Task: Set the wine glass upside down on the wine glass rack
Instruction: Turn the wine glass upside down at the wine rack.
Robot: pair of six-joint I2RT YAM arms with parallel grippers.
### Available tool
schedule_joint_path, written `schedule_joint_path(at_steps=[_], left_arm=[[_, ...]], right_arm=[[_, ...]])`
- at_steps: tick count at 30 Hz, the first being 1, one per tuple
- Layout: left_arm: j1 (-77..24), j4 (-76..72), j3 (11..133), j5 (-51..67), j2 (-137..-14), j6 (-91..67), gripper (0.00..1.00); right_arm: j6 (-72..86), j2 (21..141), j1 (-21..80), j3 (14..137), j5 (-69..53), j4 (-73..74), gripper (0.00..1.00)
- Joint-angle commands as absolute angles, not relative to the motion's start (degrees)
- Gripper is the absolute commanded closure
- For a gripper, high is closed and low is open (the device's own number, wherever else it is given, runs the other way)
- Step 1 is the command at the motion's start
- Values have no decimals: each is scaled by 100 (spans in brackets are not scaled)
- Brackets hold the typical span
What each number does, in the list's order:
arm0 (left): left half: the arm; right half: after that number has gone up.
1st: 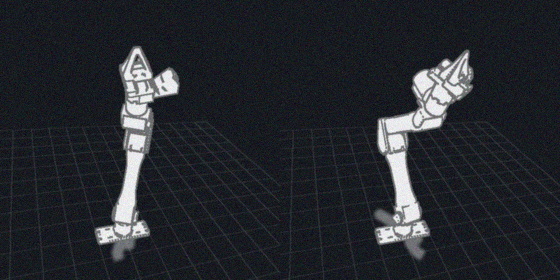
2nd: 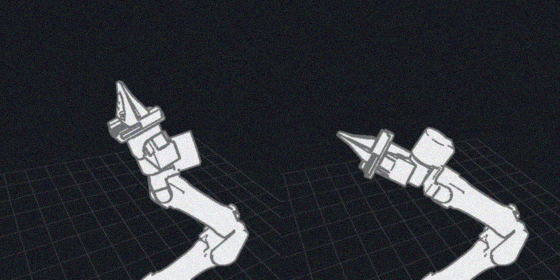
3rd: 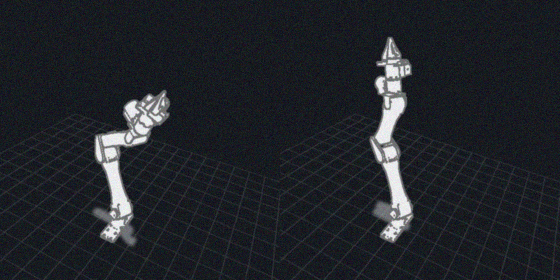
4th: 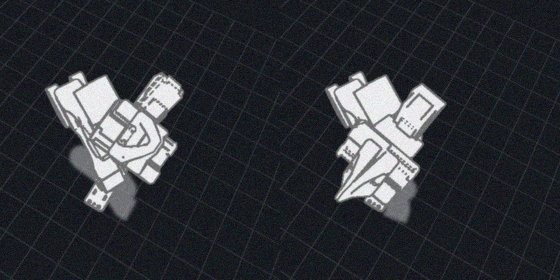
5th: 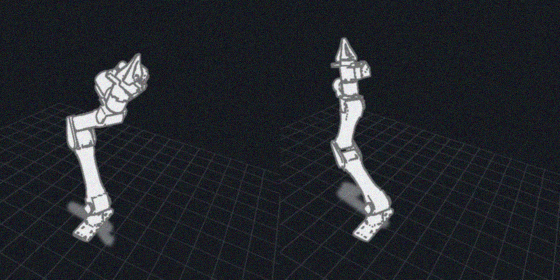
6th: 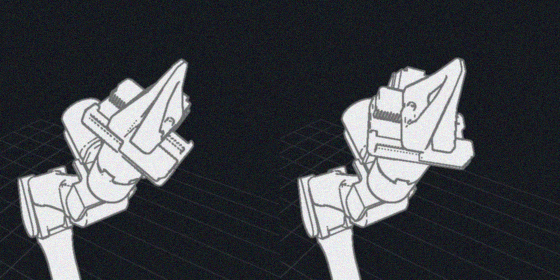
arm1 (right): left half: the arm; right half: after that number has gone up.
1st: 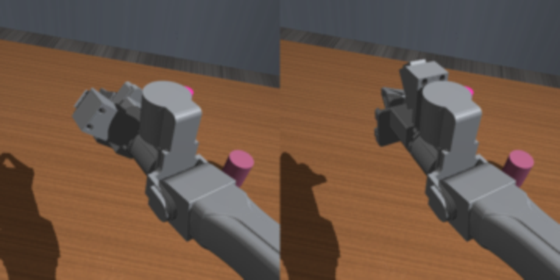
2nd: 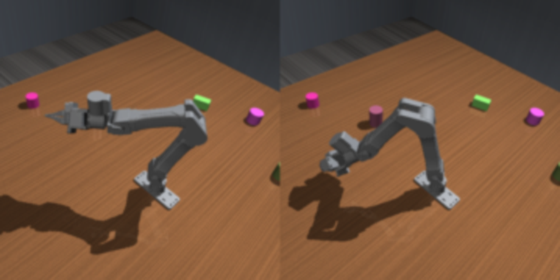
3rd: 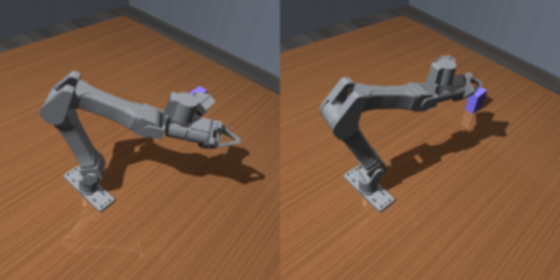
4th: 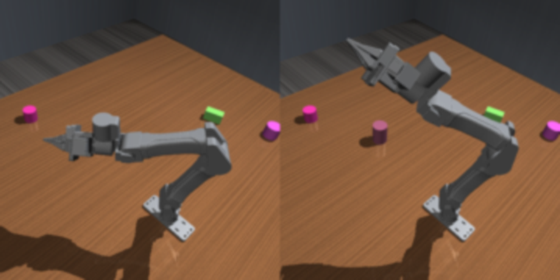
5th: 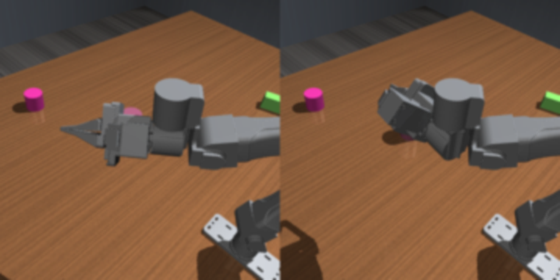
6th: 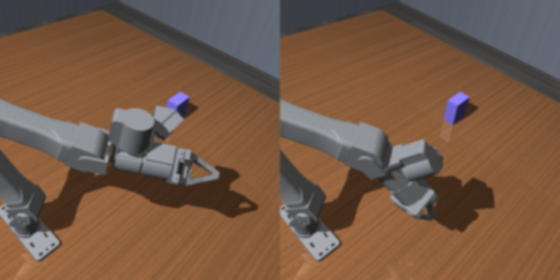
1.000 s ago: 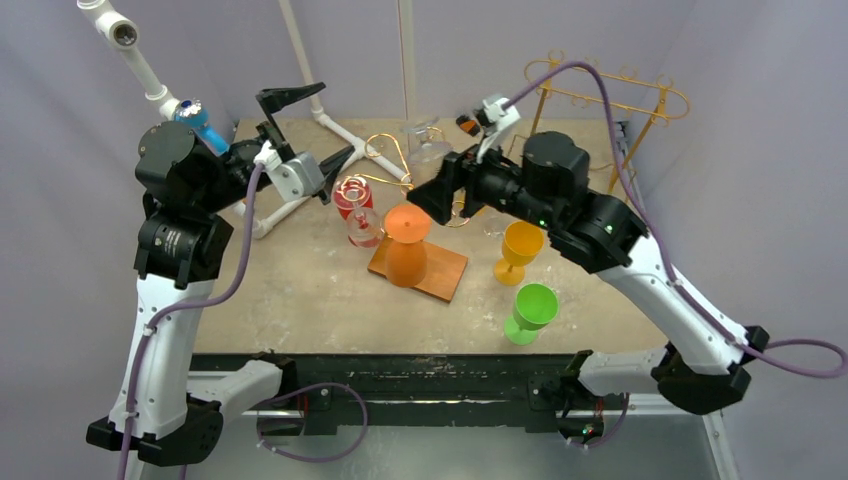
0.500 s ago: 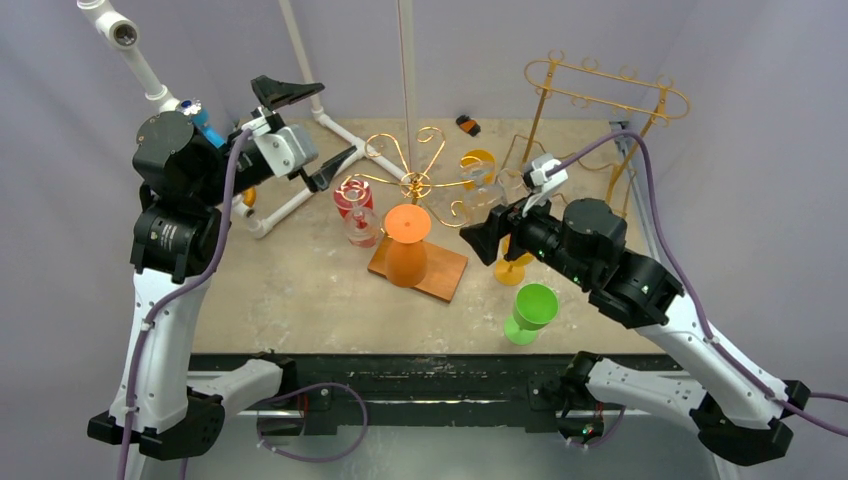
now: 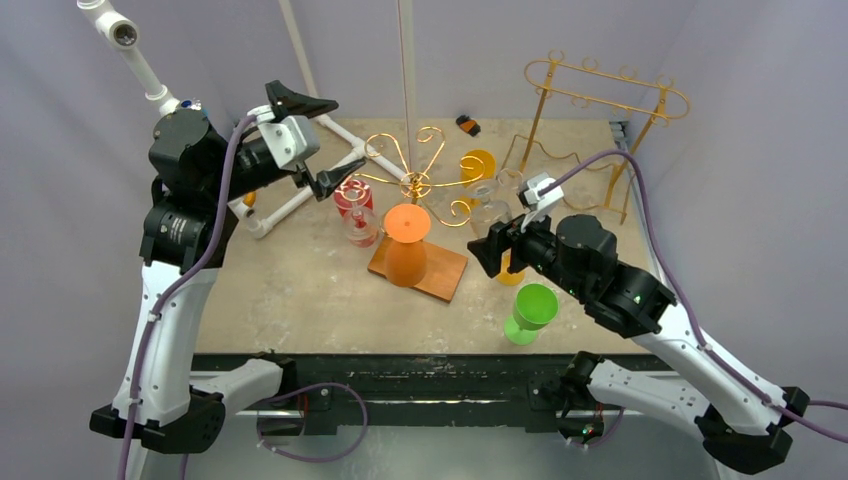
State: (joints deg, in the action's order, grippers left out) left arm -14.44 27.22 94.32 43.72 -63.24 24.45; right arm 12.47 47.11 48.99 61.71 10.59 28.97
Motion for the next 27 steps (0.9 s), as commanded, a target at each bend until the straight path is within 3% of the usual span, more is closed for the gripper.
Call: schedule_joint_path(at_steps=[1,27], left_arm=[[-1459,2622,9344,4535,-6328,2180,8],[-1459,2847,9369,4531,-6244,2408,8]], right_arm=[[1106,4629,4863,6105,1099,2337,84],[439,4928,4676,5462,651,1043,87]])
